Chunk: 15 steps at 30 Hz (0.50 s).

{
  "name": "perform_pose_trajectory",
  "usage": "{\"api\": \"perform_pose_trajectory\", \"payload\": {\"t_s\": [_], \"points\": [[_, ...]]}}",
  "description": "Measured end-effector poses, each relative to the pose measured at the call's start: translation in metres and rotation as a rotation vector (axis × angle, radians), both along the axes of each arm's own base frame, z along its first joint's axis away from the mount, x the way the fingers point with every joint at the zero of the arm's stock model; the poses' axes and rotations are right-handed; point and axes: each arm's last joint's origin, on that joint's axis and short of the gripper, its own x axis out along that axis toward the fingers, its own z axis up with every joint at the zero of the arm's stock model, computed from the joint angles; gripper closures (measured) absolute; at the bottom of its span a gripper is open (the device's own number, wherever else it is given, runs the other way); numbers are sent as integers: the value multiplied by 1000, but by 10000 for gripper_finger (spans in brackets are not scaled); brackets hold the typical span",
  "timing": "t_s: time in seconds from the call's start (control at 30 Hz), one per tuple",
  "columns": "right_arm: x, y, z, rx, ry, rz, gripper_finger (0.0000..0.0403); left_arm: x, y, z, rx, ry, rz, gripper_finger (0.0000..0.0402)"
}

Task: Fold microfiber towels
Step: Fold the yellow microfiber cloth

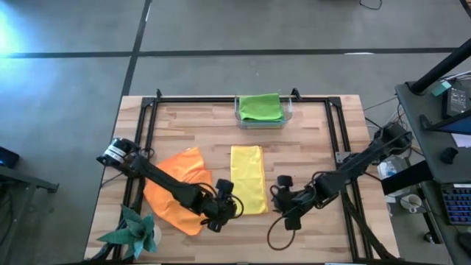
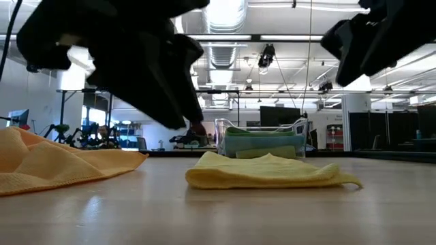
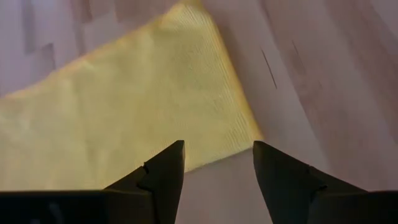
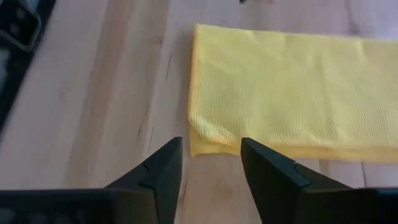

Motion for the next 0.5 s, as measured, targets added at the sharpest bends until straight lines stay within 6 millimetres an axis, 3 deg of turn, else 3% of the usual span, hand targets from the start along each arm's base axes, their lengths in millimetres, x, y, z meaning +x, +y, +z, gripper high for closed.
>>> {"api": "perform_pose_trajectory", "payload": {"t_s": [0.5], "points": [[32, 15, -48, -111, 108, 62, 229, 13, -7, -34, -62, 9, 72, 226]]}}
